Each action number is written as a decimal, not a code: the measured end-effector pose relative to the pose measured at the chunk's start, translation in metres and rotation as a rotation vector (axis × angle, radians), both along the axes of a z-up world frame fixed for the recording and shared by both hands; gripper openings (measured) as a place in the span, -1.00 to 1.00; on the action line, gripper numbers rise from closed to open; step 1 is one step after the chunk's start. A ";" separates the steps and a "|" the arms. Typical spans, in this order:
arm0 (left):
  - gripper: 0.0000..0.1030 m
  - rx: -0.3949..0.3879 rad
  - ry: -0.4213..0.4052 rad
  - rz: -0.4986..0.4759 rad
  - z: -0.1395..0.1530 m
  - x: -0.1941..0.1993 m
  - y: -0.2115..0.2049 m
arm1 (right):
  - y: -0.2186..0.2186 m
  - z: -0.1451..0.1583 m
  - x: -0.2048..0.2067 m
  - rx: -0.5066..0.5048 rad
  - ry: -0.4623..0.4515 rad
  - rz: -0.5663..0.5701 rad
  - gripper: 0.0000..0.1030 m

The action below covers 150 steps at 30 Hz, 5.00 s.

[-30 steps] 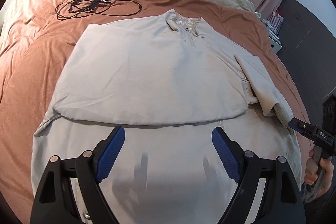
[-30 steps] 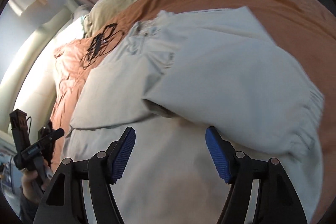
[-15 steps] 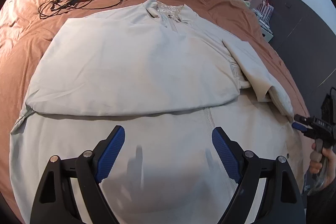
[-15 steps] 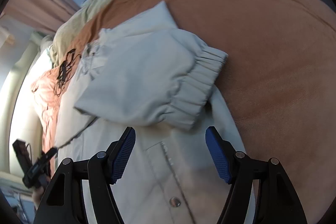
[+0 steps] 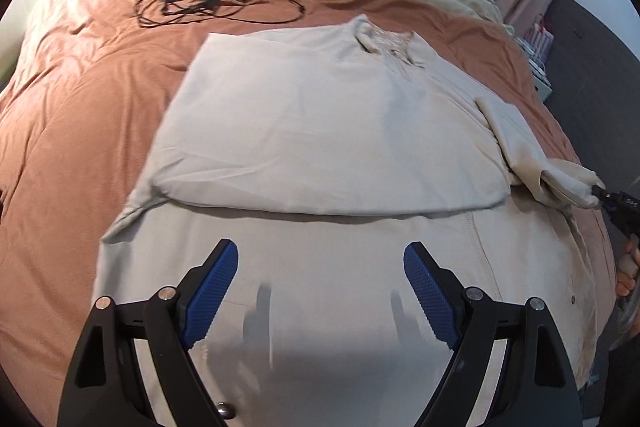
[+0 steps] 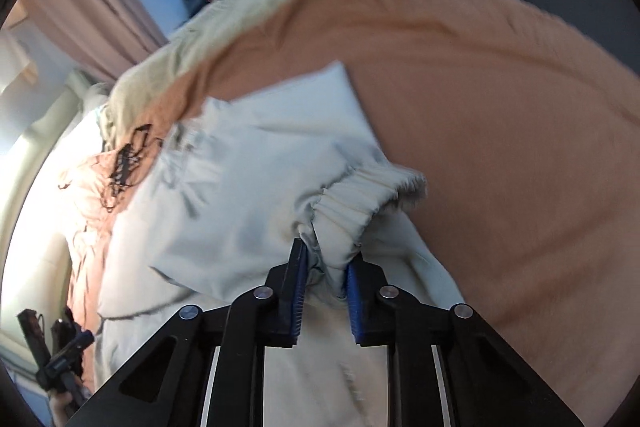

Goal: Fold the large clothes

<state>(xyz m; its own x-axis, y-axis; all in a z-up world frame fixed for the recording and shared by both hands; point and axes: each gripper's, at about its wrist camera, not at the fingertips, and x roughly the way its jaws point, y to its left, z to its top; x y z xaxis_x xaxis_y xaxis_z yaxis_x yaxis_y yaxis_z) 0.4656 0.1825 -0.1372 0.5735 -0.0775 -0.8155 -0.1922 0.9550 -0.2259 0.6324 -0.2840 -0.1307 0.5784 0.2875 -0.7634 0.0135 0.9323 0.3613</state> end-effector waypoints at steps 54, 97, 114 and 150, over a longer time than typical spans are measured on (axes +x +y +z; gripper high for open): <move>0.67 -0.067 0.019 0.115 -0.021 -0.089 0.108 | 0.145 -0.011 -0.048 -0.327 0.042 0.289 0.31; 0.01 -0.329 0.068 0.025 -0.063 -0.212 0.075 | -0.060 -0.096 -0.225 0.341 0.192 0.105 -0.11; -0.62 -0.346 0.008 0.035 -0.074 -0.223 0.057 | -0.052 -0.106 -0.234 0.343 0.189 0.094 -0.58; -0.80 -0.327 -0.365 0.014 0.054 -0.430 0.036 | -0.074 0.037 -0.406 0.348 -0.189 0.228 -0.84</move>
<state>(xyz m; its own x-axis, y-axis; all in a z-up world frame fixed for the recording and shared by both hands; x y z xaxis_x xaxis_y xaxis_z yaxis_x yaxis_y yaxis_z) 0.0361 0.2184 -0.0831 0.8202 -0.2864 -0.4952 -0.0570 0.8205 -0.5688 0.2261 -0.3575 -0.0932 0.5904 0.6446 -0.4857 -0.2745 0.7263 0.6302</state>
